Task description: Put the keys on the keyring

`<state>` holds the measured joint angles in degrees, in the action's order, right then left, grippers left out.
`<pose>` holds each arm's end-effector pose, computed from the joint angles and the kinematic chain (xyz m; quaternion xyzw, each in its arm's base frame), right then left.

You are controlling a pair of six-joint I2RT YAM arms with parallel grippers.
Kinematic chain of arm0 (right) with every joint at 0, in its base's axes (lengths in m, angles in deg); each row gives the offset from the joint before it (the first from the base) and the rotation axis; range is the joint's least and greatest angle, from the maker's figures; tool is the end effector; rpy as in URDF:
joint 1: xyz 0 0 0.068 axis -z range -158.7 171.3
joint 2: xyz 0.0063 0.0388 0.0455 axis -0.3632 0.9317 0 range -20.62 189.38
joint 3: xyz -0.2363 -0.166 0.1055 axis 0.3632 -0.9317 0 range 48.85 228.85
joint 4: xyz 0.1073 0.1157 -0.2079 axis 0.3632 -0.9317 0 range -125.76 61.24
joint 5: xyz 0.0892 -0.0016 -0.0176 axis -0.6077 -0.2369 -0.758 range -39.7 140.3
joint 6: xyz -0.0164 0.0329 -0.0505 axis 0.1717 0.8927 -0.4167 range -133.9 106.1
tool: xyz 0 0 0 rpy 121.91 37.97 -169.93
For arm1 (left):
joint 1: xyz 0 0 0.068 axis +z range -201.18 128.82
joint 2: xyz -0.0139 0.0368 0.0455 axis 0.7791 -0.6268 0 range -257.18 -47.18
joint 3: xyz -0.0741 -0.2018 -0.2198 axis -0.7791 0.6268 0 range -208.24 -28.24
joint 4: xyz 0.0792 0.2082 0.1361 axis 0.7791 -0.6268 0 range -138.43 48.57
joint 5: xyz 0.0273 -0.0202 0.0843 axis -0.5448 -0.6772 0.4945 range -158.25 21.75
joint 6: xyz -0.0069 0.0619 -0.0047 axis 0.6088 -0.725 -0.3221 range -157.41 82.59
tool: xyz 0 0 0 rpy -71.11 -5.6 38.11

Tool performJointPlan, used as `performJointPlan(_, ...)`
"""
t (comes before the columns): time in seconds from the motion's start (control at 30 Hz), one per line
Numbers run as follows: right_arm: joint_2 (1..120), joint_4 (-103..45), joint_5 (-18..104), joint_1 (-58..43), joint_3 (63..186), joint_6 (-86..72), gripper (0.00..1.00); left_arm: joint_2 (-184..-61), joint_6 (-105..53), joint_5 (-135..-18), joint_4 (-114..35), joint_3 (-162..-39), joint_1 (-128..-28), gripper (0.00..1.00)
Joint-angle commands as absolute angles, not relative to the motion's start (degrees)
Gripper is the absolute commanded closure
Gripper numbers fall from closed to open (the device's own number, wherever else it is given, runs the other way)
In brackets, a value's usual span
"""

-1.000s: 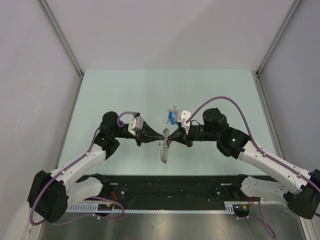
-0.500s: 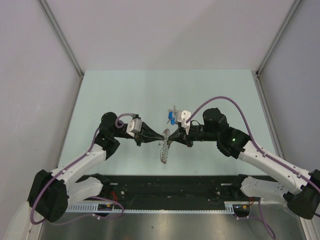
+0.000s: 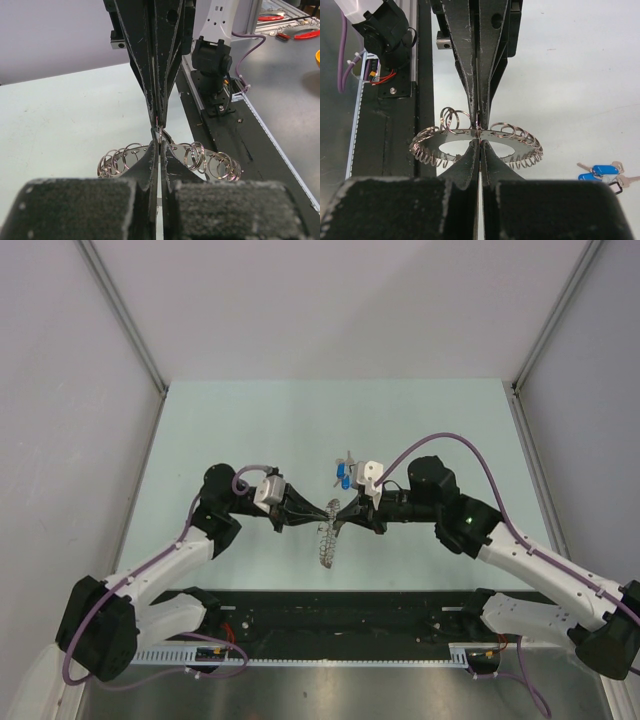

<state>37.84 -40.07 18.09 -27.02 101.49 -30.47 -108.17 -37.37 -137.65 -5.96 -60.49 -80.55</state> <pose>0.1286 0.1825 0.3702 -0.5537 0.5640 0.3707 0.4878 0.1594 -0.1408 0.3212 0.5499 0.4207 -0.5218 0.4983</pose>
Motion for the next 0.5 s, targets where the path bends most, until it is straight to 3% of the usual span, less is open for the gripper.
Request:
performJointPlan(0.0,36.2,-39.0,17.9,-27.4,103.7,-30.7,1.0,-108.4,-35.3,-138.3,-2.1,-60.6,-80.3,1.0)
performJointPlan(0.47,36.2,-38.8,17.9,-27.5,103.7,-30.8,1.0,-108.6,-34.9,-138.0,-1.9,-60.6,-80.2,1.0)
